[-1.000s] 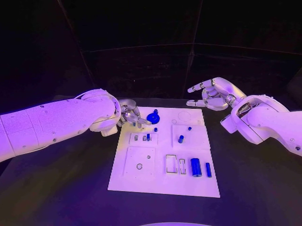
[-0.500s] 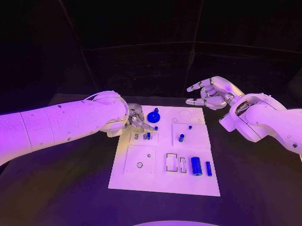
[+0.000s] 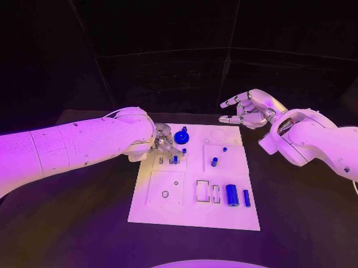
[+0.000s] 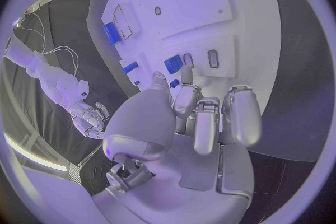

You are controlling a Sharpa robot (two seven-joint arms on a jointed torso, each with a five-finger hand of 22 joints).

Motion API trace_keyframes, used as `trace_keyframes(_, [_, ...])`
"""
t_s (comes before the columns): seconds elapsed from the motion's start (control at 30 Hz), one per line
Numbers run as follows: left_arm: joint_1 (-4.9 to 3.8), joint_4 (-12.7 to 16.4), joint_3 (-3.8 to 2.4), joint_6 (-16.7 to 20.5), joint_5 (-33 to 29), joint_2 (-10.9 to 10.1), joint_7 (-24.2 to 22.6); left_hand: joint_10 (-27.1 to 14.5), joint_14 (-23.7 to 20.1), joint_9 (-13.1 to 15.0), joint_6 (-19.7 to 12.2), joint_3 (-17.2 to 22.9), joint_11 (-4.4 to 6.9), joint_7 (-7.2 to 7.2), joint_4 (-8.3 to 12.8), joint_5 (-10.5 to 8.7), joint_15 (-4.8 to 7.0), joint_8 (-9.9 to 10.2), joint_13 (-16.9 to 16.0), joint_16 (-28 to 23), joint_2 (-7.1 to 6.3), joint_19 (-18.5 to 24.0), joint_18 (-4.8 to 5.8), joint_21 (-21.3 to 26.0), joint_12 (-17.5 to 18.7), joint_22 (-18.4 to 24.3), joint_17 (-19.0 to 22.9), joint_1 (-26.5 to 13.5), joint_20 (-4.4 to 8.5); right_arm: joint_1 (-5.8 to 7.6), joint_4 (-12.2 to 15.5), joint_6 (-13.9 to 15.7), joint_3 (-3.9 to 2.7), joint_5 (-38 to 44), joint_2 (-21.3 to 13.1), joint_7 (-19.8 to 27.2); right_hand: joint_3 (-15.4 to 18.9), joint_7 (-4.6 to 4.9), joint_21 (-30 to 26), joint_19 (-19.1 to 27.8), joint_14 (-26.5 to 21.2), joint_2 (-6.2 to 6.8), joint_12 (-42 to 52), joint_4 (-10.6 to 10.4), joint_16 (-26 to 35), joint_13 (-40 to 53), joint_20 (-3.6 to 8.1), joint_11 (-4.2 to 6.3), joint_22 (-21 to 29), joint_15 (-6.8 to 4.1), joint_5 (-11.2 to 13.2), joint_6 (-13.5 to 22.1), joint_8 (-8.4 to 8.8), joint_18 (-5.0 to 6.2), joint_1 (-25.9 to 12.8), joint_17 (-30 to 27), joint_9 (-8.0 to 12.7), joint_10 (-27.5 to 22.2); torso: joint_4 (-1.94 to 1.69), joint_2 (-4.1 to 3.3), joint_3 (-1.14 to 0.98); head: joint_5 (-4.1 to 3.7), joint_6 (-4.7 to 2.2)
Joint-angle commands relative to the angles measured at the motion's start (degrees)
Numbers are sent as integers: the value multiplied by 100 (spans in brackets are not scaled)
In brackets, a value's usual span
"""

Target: Assemble the parts on the task board

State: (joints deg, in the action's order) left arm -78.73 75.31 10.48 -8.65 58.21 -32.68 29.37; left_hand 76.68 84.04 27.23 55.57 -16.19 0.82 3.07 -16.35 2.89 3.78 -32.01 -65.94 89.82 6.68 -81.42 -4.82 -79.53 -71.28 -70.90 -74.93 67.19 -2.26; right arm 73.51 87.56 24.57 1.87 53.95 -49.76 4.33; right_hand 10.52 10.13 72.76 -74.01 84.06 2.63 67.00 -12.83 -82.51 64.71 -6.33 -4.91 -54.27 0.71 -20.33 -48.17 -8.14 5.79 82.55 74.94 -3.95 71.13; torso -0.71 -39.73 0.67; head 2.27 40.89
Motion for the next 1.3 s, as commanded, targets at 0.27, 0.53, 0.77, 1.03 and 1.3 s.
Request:
trace_keyframes(0.27, [-7, 42, 0, -137, 6, 42, 44, -9, 596, 21, -42, -11, -3, 11, -9, 17, 34, -38, -16, 18, 1, 3, 99, -18, -3, -22, -1507, 58, 1, 12, -69, -80, -4, -18, 67, -27, 45, -12, -33, 43, 267, -5, -29, -4, 42, -18, 7, 1, 36, -42, 28, 30, -41, 99, -44, 180, -3, -47, -12, -1, 4, 4, 34])
trace_keyframes(0.53, [-7, 40, 0, -217, -7, 59, 48, 5, 596, 100, -60, 33, 3, 3, 20, 20, 37, -99, -43, 18, 12, 1, 105, -43, -24, -66, -1507, 175, 1, 12, -113, -120, -3, -18, 117, -39, 48, -15, -52, 54, 261, -18, -21, -15, 58, -13, 7, 3, 64, -43, 15, 24, -52, 104, -44, 161, -5, -41, -10, -2, 3, -5, 35])
trace_keyframes(0.77, [-7, 14, 0, -304, -10, 89, 53, 4, 596, 192, -103, 145, 9, -3, 64, 23, 40, -155, -48, 18, 16, 10, 105, -56, -23, -90, -1507, 358, 3, 12, -135, -155, -2, -18, 140, -49, 49, -18, -76, 71, 253, -29, -22, -20, 77, -20, 8, 5, 105, -45, -3, 18, -62, 111, -36, 133, -6, -44, -5, -5, 2, 1, 48])
trace_keyframes(1.03, [-7, -11, 0, -346, -10, 108, 61, 5, 596, 247, -123, 249, 13, -7, 99, 22, 43, -188, -51, 18, 32, 15, 106, -64, -20, -106, -1507, 482, 5, 11, -144, -179, -2, -18, 152, -59, 50, -21, -115, 95, 241, -42, -32, -14, 110, -39, 11, 10, 163, -48, -29, 16, -78, 121, 1, 91, -6, -58, -10, -5, 1, -8, 61])
trace_keyframes(1.3, [-7, -5, -1, -284, -86, 121, 59, -10, 596, 309, -156, 456, 21, -16, 171, 24, 49, -212, -30, 18, 111, 34, 102, -56, 7, -98, -1507, 684, 8, 11, -163, -210, -2, -18, 177, -64, 49, -23, -128, 98, 238, -55, -31, -11, 121, -43, 14, 12, 176, -51, -47, 17, -86, 122, 23, 81, -6, -60, -2, -5, 3, -3, 69])
